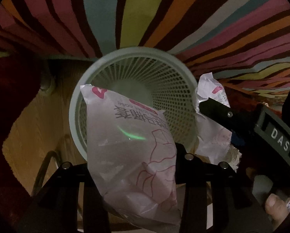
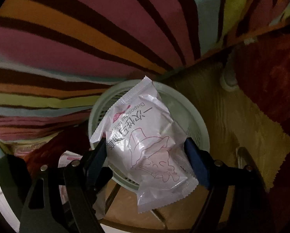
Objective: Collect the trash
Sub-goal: 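Open both tools to drop the white bags into the wastebasket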
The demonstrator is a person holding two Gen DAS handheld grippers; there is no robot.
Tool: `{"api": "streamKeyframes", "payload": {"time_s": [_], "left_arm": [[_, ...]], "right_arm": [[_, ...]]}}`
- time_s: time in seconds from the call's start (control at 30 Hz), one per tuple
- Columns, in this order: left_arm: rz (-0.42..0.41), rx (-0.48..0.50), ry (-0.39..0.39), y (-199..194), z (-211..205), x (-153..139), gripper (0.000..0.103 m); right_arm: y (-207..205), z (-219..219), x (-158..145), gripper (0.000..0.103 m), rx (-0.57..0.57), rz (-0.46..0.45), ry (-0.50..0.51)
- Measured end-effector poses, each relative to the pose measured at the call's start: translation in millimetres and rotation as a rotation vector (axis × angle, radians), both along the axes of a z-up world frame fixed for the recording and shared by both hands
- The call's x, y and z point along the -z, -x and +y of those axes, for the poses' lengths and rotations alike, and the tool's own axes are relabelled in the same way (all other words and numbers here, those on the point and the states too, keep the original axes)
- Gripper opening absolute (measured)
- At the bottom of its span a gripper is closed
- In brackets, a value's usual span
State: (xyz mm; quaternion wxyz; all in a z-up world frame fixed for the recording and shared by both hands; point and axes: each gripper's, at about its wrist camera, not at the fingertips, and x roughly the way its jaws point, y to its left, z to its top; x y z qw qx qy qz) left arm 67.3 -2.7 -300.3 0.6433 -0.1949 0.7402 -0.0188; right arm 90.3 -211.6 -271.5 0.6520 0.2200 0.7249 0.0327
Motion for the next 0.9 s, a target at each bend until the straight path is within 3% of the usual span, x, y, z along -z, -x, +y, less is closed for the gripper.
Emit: {"api": "streamKeyframes", "payload": {"time_s": [0.23, 0.3, 0.4, 0.47, 0.5, 0.9], "left_arm": [[0.056, -0.035, 0.011, 1.9, 6.1, 12.6, 0.040], [0.070, -0.044, 0.011, 1.9, 8.2, 14.7, 0.046], [0.095, -0.050, 0.023, 5.5, 9.1, 22.7, 0.068], [0.112, -0.044, 0.014, 6.6, 8.2, 24.2, 0.083], [0.112, -0.041, 0.010, 5.8, 6.9, 26.3, 0.084], [0.075, -0.032, -0.020, 1.7, 3.5, 20.5, 0.084]], "right_arm": [[2.1, -8.7, 16.5, 0.076, 0.035, 0.068, -0.020], [3.1, -9.8, 19.7, 0.077, 0.041, 0.084, -0.041], [3.4, -2.2, 30.9, 0.082, 0.048, 0.116, -0.071], [5.0, -0.2, 31.7, 0.091, 0.043, 0.132, -0.077], [5.7, 0.4, 31.6, 0.095, 0.038, 0.129, -0.071], [6.1, -19.6, 20.3, 0.095, 0.097, 0.074, -0.033]]}}
